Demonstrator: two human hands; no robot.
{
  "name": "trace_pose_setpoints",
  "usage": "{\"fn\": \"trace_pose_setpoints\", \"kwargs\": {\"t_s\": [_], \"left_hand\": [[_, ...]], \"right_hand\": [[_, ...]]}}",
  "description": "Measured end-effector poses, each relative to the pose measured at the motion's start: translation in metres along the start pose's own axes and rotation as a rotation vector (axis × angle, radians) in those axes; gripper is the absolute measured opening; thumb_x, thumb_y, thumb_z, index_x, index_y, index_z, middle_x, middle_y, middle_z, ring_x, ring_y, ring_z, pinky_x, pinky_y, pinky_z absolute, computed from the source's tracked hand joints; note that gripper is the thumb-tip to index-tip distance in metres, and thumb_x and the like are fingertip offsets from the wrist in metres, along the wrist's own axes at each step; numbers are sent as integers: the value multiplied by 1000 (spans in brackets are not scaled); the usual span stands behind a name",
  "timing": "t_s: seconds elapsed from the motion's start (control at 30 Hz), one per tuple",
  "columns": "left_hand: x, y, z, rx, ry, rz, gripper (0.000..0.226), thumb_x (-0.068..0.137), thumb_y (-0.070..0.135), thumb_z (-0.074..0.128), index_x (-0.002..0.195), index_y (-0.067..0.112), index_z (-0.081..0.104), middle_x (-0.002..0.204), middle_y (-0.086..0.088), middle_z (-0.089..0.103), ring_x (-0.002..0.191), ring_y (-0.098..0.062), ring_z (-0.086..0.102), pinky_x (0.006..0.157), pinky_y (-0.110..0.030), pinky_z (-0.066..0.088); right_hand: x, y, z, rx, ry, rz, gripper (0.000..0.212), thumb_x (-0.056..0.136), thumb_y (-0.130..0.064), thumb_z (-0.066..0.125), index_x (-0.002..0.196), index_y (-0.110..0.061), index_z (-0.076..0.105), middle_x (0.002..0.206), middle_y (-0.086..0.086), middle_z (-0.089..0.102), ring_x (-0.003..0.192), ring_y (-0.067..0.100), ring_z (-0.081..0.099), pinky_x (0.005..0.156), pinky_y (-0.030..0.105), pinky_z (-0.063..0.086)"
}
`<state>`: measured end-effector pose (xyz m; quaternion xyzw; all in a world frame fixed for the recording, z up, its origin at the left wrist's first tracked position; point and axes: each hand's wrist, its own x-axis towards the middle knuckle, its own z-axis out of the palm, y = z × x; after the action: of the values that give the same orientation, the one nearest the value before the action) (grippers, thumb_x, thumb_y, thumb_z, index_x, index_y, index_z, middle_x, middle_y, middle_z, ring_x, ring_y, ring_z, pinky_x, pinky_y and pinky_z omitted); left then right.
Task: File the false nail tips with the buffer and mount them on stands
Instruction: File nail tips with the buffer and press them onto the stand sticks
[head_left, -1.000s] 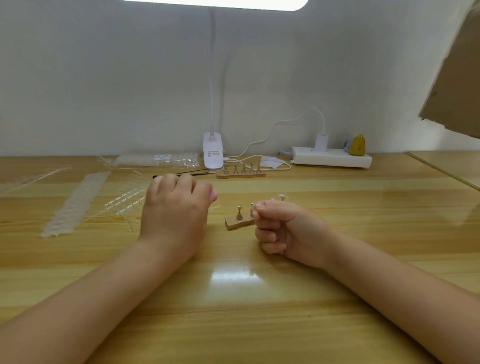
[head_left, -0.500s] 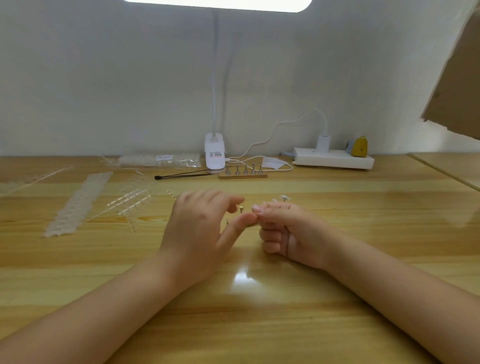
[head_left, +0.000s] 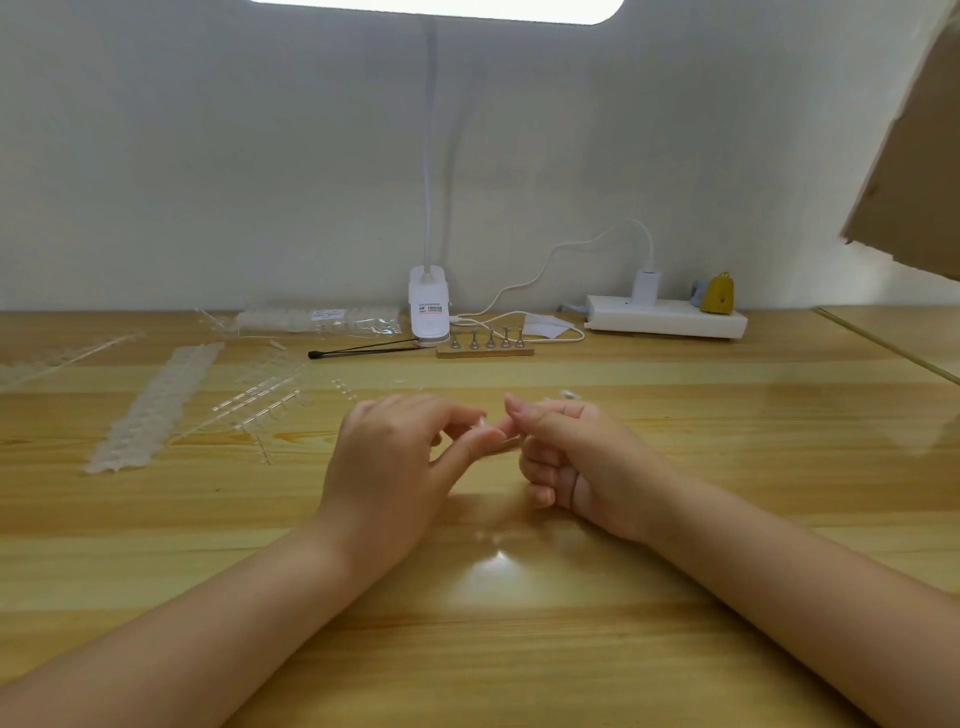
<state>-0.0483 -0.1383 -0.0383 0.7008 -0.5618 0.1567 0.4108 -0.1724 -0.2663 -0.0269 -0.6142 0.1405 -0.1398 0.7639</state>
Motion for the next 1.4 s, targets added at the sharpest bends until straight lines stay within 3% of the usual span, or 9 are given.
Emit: {"fn": "trace_pose_setpoints", "kwargs": {"t_s": [0.2, 0.3, 0.37, 0.47, 0.77, 1.0, 1.07, 1.2, 1.4], "left_hand": [[0, -8, 1, 181, -18, -109, 20, 84, 49, 62, 85, 29, 64, 71, 21, 53, 76, -13, 57, 78, -33, 31], [-1, -9, 5, 236, -88, -121, 25, 85, 55, 54, 90, 31, 61, 77, 15, 59, 84, -15, 55, 80, -31, 29], [-2, -10, 7, 239, -103, -110, 27, 86, 55, 52, 92, 30, 60, 82, 12, 64, 86, -15, 56, 82, -31, 30], [-2, -9, 8, 237, -99, -82, 26, 87, 53, 54, 93, 28, 61, 85, 12, 67, 88, -15, 58, 87, -31, 30], [-2, -5, 10, 181, -86, 19, 28, 85, 50, 62, 84, 22, 65, 77, 10, 70, 77, -16, 64, 81, -30, 32], [-3, -5, 10, 176, -101, 50, 33, 84, 54, 57, 83, 22, 66, 76, 10, 70, 75, -16, 65, 81, -34, 37], [-3, -6, 11, 177, -91, 49, 26, 84, 48, 63, 83, 23, 65, 75, 11, 70, 75, -16, 64, 81, -33, 35], [-2, -5, 8, 158, -17, 37, 37, 84, 57, 46, 84, 26, 66, 75, 21, 61, 73, -11, 59, 79, -31, 33], [0, -2, 3, 31, 130, 81, 32, 83, 53, 53, 89, 26, 70, 82, 27, 59, 77, -7, 60, 81, -32, 35]], "right_hand": [[4, 11, -9, -827, 426, -358, 17, 85, -21, 65, 72, -13, 73, 47, -12, 46, 46, 3, 41, 53, 21, 35], [4, 15, -13, -1193, 464, -448, 13, 85, -27, 65, 74, -22, 70, 45, -16, 40, 49, 2, 43, 62, 17, 39], [5, 17, -14, -1314, 499, -448, 13, 86, -34, 63, 80, -26, 72, 48, -20, 38, 60, 1, 49, 58, 6, 29], [9, 19, -13, -1401, 541, -465, 18, 89, -38, 60, 87, -27, 74, 61, -16, 57, 89, 17, 64, 56, 16, 28], [13, 15, -15, -1429, 556, -347, 25, 92, -45, 55, 99, -29, 74, 87, -4, 71, 85, 20, 63, 66, 31, 48], [15, 13, -19, -1313, 555, -312, 18, 89, -40, 63, 93, -27, 74, 78, -8, 65, 83, 16, 61, 66, 30, 46], [14, 14, -18, -1304, 549, -333, 15, 88, -36, 64, 91, -26, 74, 68, -12, 55, 78, 15, 59, 63, 29, 44], [11, 13, -16, -1166, 507, -467, 5, 84, -26, 66, 83, -24, 71, 58, -13, 52, 61, 7, 49, 58, 28, 40], [3, 15, -4, -966, 378, -638, 6, 86, -9, 67, 81, -14, 66, 66, -16, 57, 60, 3, 54, 59, 10, 38]]}}
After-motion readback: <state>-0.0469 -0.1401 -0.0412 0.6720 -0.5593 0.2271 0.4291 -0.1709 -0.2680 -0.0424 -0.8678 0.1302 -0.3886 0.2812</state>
